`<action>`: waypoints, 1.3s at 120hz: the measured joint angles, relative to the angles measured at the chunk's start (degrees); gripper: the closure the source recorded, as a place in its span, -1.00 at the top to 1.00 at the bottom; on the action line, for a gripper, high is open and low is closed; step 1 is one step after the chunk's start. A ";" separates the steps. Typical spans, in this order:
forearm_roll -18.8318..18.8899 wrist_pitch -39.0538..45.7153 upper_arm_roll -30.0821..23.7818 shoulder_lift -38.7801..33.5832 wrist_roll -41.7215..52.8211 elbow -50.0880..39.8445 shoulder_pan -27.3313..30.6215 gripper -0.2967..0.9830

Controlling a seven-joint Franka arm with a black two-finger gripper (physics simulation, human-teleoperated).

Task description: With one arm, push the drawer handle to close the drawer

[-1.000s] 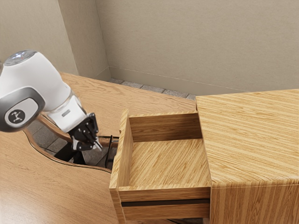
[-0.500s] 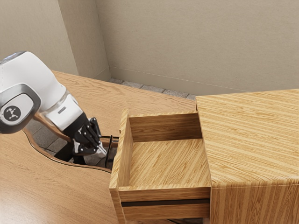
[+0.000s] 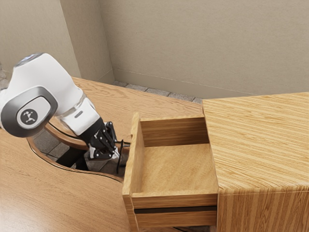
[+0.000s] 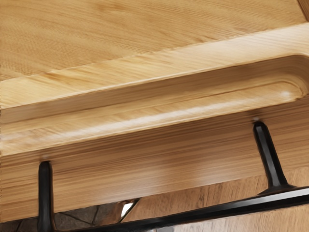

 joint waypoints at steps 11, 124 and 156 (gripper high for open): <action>-0.02 0.57 -0.06 1.38 0.08 0.83 -0.49 -0.69; -1.62 2.63 -0.05 19.75 0.49 15.95 -6.20 -0.69; -2.52 2.78 0.03 25.79 0.56 21.84 -7.78 -0.70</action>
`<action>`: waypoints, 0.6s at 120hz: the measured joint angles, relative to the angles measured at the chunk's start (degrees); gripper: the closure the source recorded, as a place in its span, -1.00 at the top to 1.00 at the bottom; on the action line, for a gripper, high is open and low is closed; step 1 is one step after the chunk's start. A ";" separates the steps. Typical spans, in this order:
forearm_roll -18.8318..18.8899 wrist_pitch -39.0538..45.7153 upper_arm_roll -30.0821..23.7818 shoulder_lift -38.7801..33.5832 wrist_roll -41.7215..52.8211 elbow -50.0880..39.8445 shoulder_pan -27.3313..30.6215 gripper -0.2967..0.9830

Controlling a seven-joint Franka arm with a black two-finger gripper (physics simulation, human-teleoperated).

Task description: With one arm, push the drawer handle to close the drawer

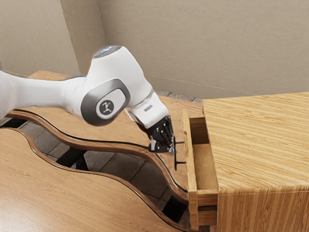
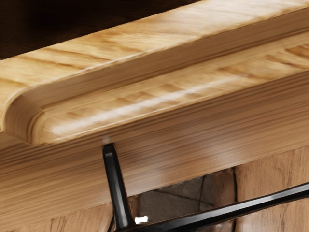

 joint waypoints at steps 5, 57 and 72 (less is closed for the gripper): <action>-0.08 0.05 0.01 1.24 -0.03 1.14 -0.29 -0.70; -1.89 -1.37 0.72 3.92 -0.08 6.89 -2.77 -0.69; 4.72 -9.22 0.72 -15.16 -3.46 0.83 9.37 -0.35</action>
